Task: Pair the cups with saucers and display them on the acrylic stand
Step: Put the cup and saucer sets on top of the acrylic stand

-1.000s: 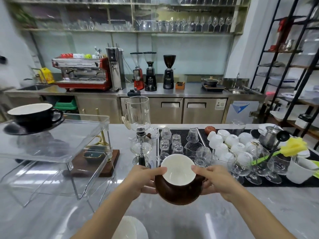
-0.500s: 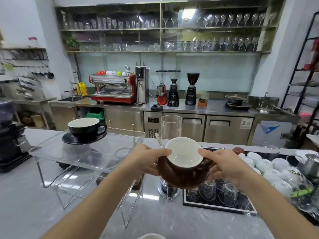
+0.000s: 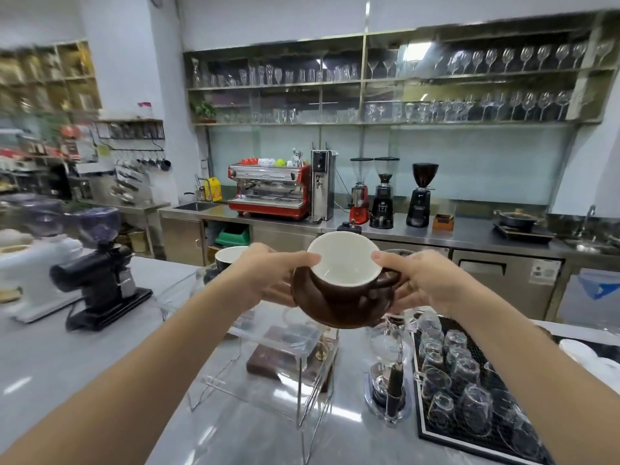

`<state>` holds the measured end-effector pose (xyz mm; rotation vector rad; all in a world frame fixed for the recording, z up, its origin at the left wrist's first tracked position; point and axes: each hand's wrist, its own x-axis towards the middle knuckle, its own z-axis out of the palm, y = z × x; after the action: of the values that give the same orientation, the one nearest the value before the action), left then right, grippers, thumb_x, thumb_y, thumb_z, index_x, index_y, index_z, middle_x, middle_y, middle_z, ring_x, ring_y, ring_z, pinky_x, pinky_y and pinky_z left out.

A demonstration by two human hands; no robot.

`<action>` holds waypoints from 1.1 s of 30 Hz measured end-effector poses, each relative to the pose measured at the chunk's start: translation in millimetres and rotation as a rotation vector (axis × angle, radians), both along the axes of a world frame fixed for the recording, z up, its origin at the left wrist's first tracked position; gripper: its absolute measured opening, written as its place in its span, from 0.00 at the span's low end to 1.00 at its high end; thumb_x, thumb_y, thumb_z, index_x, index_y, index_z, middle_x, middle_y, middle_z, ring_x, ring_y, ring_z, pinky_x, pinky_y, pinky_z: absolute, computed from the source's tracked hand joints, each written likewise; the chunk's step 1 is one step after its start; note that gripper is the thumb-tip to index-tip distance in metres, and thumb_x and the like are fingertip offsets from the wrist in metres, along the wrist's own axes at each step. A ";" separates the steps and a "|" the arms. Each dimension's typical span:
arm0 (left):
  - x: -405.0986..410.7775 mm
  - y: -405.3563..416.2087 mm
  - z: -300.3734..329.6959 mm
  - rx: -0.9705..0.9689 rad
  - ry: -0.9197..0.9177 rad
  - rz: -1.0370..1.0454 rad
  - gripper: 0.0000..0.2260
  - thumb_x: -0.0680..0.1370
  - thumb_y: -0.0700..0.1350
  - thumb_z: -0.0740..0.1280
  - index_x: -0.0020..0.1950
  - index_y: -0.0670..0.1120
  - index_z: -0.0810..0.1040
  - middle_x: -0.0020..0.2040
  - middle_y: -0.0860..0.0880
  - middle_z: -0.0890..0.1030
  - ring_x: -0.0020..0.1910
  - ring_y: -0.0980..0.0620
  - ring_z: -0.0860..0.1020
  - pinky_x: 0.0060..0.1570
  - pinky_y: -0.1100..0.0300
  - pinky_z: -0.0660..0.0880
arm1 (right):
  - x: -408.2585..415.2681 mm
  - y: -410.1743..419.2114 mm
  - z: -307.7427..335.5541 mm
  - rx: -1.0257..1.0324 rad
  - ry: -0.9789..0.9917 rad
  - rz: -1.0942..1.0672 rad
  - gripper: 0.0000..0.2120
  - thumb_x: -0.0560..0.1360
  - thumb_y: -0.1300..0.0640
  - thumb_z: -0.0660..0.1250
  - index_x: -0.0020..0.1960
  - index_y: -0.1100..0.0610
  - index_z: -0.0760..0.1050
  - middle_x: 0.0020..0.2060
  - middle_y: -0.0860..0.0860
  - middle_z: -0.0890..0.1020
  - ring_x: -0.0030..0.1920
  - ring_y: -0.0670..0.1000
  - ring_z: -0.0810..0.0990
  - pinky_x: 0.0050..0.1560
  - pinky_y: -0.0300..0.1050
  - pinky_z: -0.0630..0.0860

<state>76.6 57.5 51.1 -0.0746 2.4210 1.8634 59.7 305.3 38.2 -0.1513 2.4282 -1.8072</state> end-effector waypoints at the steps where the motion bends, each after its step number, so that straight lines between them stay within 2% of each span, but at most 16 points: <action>1: -0.4 -7.4 0.3 0.004 0.007 0.020 0.17 0.72 0.48 0.77 0.53 0.36 0.82 0.38 0.41 0.88 0.35 0.45 0.87 0.31 0.57 0.83 | -3.7 -7.2 2.0 0.001 0.004 0.012 0.23 0.72 0.47 0.73 0.50 0.69 0.79 0.40 0.65 0.86 0.38 0.61 0.87 0.40 0.52 0.85; 10: -8.9 -59.6 -15.8 0.058 0.026 0.185 0.22 0.70 0.47 0.79 0.58 0.38 0.79 0.41 0.38 0.88 0.38 0.42 0.88 0.38 0.51 0.85 | -40.2 -64.6 1.0 0.086 -0.007 0.090 0.23 0.70 0.45 0.75 0.49 0.66 0.81 0.41 0.62 0.87 0.39 0.57 0.87 0.45 0.51 0.85; 13: -10.0 -67.6 -21.7 0.044 0.009 0.206 0.21 0.70 0.47 0.79 0.56 0.39 0.79 0.42 0.38 0.87 0.40 0.41 0.88 0.47 0.45 0.85 | -48.2 -73.8 -7.1 0.121 -0.004 0.100 0.23 0.70 0.45 0.74 0.49 0.66 0.82 0.41 0.62 0.87 0.39 0.56 0.86 0.48 0.52 0.84; 18: -13.1 -77.8 -29.4 0.021 -0.027 0.211 0.23 0.70 0.47 0.79 0.60 0.38 0.78 0.43 0.38 0.87 0.39 0.42 0.88 0.45 0.45 0.85 | -52.6 -83.7 -16.4 0.171 0.023 0.108 0.25 0.70 0.43 0.74 0.49 0.66 0.83 0.41 0.60 0.87 0.37 0.53 0.84 0.53 0.53 0.81; 21: -15.8 -79.6 -33.8 -0.008 -0.050 0.210 0.25 0.70 0.48 0.79 0.61 0.38 0.77 0.46 0.37 0.87 0.41 0.40 0.88 0.47 0.43 0.84 | -53.5 -84.4 -21.1 0.195 0.052 0.086 0.24 0.68 0.42 0.75 0.47 0.64 0.84 0.37 0.56 0.87 0.34 0.51 0.82 0.45 0.48 0.79; 24: -19.0 -79.4 -38.2 -0.023 -0.066 0.203 0.22 0.70 0.48 0.80 0.58 0.38 0.80 0.44 0.37 0.87 0.41 0.40 0.87 0.50 0.42 0.84 | -52.3 -83.9 -22.8 0.229 0.079 0.041 0.23 0.67 0.43 0.76 0.46 0.64 0.84 0.30 0.51 0.83 0.29 0.46 0.76 0.33 0.36 0.71; 27: -21.1 -78.8 -42.2 -0.045 -0.083 0.194 0.21 0.70 0.48 0.80 0.56 0.38 0.80 0.43 0.38 0.88 0.40 0.40 0.88 0.49 0.43 0.84 | -52.7 -83.9 -25.7 0.249 0.092 0.029 0.24 0.68 0.45 0.77 0.48 0.67 0.83 0.32 0.52 0.81 0.29 0.45 0.73 0.36 0.39 0.70; 30: -23.7 -80.7 -45.0 -0.068 -0.089 0.186 0.22 0.70 0.49 0.79 0.57 0.38 0.80 0.43 0.38 0.88 0.39 0.41 0.88 0.47 0.45 0.85 | -54.1 -85.4 -28.0 0.287 0.099 0.030 0.25 0.69 0.46 0.76 0.49 0.69 0.82 0.32 0.53 0.81 0.20 0.39 0.72 0.34 0.38 0.69; 33: -26.9 -83.0 -45.4 -0.092 -0.089 0.174 0.23 0.70 0.50 0.79 0.59 0.39 0.80 0.43 0.38 0.88 0.39 0.42 0.88 0.46 0.46 0.85 | -57.1 -86.3 -27.4 0.329 0.104 0.039 0.26 0.70 0.46 0.75 0.50 0.71 0.81 0.32 0.53 0.80 0.19 0.39 0.72 0.34 0.39 0.68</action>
<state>49.8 -25.5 5.7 -0.3783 2.5097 1.7703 2.6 219.0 10.8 -0.2655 2.7307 -1.3900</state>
